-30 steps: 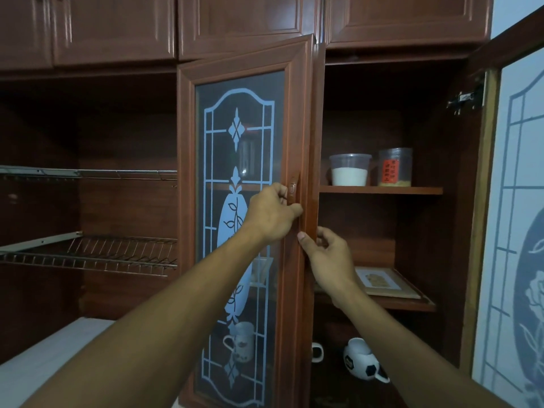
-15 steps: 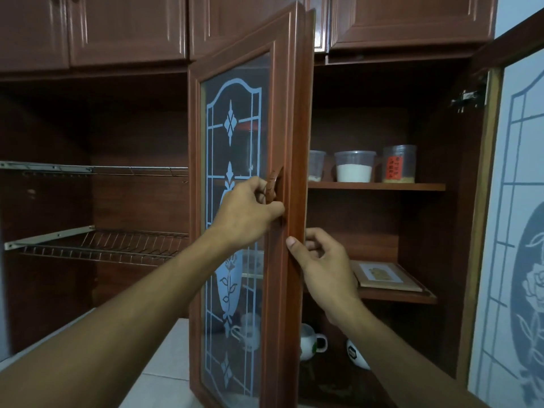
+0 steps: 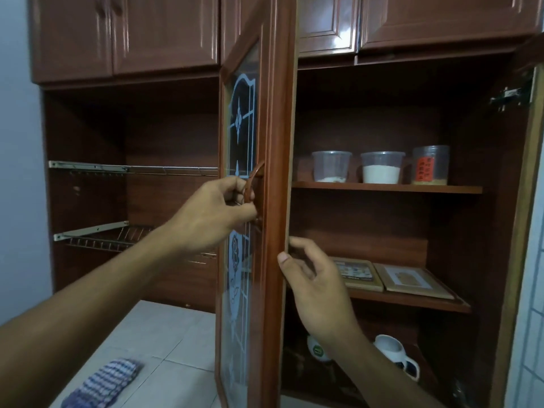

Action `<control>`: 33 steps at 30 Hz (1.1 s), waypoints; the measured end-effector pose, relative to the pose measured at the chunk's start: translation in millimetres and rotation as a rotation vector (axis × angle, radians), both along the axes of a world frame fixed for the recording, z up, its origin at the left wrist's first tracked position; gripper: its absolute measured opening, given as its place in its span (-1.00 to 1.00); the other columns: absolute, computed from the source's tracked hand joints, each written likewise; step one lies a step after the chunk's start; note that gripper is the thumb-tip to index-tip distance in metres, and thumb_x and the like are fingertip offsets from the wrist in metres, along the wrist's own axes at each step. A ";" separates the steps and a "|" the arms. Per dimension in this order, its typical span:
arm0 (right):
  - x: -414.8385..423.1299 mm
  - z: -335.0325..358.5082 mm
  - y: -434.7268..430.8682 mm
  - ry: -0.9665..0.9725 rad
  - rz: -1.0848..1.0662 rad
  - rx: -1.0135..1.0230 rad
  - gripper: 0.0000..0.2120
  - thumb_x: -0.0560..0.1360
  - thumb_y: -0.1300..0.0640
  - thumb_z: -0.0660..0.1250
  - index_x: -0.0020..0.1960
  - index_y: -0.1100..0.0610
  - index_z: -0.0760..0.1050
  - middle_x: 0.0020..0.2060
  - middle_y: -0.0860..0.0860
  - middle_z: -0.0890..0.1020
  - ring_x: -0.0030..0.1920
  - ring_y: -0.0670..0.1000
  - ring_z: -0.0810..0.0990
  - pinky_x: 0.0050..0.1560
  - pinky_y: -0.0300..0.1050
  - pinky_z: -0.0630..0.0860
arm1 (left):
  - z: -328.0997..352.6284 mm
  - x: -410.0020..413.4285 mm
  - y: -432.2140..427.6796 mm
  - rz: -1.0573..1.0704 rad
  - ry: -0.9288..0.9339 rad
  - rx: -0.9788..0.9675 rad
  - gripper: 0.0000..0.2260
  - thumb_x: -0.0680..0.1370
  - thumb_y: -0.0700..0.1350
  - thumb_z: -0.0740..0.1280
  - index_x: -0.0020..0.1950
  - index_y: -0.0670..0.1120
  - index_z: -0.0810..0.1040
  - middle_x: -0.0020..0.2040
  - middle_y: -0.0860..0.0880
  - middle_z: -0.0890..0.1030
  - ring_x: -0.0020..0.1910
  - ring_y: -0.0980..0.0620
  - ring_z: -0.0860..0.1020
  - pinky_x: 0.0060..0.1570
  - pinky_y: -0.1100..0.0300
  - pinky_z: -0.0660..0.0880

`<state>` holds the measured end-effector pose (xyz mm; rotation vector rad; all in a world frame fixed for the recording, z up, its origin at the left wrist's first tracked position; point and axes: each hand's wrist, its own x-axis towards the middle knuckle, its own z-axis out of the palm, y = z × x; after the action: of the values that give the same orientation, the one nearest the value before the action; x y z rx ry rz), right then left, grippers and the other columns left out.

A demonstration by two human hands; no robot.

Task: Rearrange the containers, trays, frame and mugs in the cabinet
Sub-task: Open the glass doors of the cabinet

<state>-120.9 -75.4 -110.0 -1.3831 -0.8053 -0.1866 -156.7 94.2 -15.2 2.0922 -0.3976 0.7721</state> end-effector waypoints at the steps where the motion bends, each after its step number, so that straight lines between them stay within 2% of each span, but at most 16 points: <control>1: -2.5 -0.1 3.5 -0.014 0.009 -0.006 -0.80 0.60 0.13 0.27 0.18 -0.02 0.57 0.01 0.01 0.69 0.04 -0.04 0.67 0.02 -0.13 0.61 | 0.3 -4.6 5.4 0.002 0.001 0.010 -0.86 0.54 -0.19 0.35 0.08 -0.18 0.52 -0.04 -0.21 0.60 -0.16 0.03 0.61 -0.22 0.33 0.53; 4: -11.6 -0.1 16.1 -0.041 0.034 -0.014 -0.80 0.59 0.15 0.29 0.17 -0.04 0.58 0.02 -0.04 0.69 0.09 -0.08 0.65 0.07 -0.16 0.59 | -0.7 -15.7 20.7 0.010 0.009 0.003 -0.85 0.54 -0.14 0.36 0.07 -0.16 0.54 -0.14 -0.09 0.62 -0.20 0.14 0.60 -0.16 0.25 0.51; 6: -17.1 -0.1 26.0 -0.044 0.054 -0.001 -0.81 0.58 0.16 0.31 0.14 -0.04 0.59 0.00 -0.05 0.69 0.04 -0.13 0.65 -0.01 -0.27 0.58 | -1.7 -22.6 31.5 0.030 0.012 -0.006 -0.87 0.55 -0.16 0.36 0.07 -0.16 0.54 -0.17 -0.03 0.60 -0.19 0.12 0.60 -0.11 0.20 0.52; 8: -21.8 0.8 33.8 -0.044 0.087 0.025 -0.82 0.57 0.18 0.33 0.11 -0.02 0.60 -0.04 -0.06 0.69 -0.04 -0.17 0.66 -0.09 -0.34 0.56 | -1.8 -29.3 38.9 0.035 0.015 -0.013 -0.86 0.54 -0.16 0.36 0.07 -0.15 0.55 -0.17 -0.03 0.61 -0.18 0.06 0.60 -0.08 0.14 0.55; 10: -24.8 1.6 42.2 -0.054 0.106 0.033 -0.82 0.55 0.19 0.35 0.11 -0.01 0.59 -0.04 -0.07 0.69 -0.04 -0.18 0.65 -0.09 -0.34 0.55 | -1.0 -36.7 45.1 0.057 0.022 -0.002 -0.87 0.55 -0.16 0.35 0.08 -0.13 0.55 -0.14 -0.05 0.64 -0.16 0.02 0.61 -0.06 0.15 0.57; 14: -26.5 1.7 61.0 -0.051 0.131 0.027 -0.81 0.52 0.17 0.40 0.10 -0.04 0.55 -0.03 -0.05 0.65 -0.03 -0.20 0.62 -0.12 -0.35 0.55 | 0.0 -49.0 56.7 0.105 0.022 -0.039 -0.86 0.56 -0.22 0.32 0.10 -0.16 0.56 -0.09 -0.14 0.64 -0.20 0.06 0.63 -0.13 0.19 0.61; 17: -27.0 1.3 76.8 -0.069 0.123 -0.004 -0.77 0.49 0.12 0.43 0.08 -0.13 0.52 -0.02 -0.09 0.61 0.01 -0.17 0.59 -0.05 -0.29 0.57 | -0.8 -57.1 67.0 0.141 0.023 -0.062 -0.86 0.55 -0.21 0.34 0.10 -0.12 0.58 -0.11 -0.10 0.64 -0.23 0.07 0.62 -0.09 0.11 0.62; 20: -27.5 1.9 93.5 -0.057 0.139 0.002 -0.72 0.46 0.10 0.46 0.12 -0.11 0.52 0.00 -0.07 0.59 0.02 -0.12 0.59 0.05 -0.19 0.60 | -1.3 -62.6 78.9 0.185 0.019 -0.063 -0.86 0.54 -0.19 0.34 0.07 -0.06 0.60 -0.12 -0.03 0.66 -0.18 0.03 0.64 -0.01 0.04 0.62; 25: -32.1 3.0 121.2 -0.068 0.140 0.003 -0.70 0.44 0.09 0.49 0.13 -0.08 0.52 -0.02 -0.10 0.56 -0.01 -0.07 0.59 0.03 -0.08 0.62 | -1.7 -65.8 94.9 0.246 0.014 -0.107 -0.84 0.56 -0.24 0.31 0.08 -0.06 0.61 -0.06 -0.06 0.68 -0.07 -0.05 0.67 0.01 0.03 0.61; 30: -37.3 2.5 147.0 -0.102 0.103 -0.024 -0.70 0.45 0.03 0.48 0.14 -0.09 0.48 -0.02 -0.14 0.53 -0.04 -0.15 0.55 -0.05 -0.29 0.57 | -4.1 -66.8 111.1 0.265 0.024 -0.177 -0.83 0.59 -0.27 0.25 0.04 -0.10 0.61 -0.13 -0.01 0.69 -0.12 0.02 0.68 -0.13 0.22 0.60; 33: -39.1 2.2 159.6 -0.112 0.084 -0.018 -0.69 0.45 0.01 0.48 0.15 -0.08 0.48 0.00 -0.15 0.52 -0.04 -0.17 0.53 -0.11 -0.38 0.52 | -3.3 -68.1 120.7 0.269 0.059 -0.213 -0.80 0.60 -0.30 0.22 0.05 -0.12 0.61 -0.13 -0.04 0.69 -0.11 0.00 0.67 -0.14 0.22 0.60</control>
<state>-160.0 84.2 -107.8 -1.3619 -0.9585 -0.1936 -224.8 214.8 -18.5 1.9823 0.0010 0.8654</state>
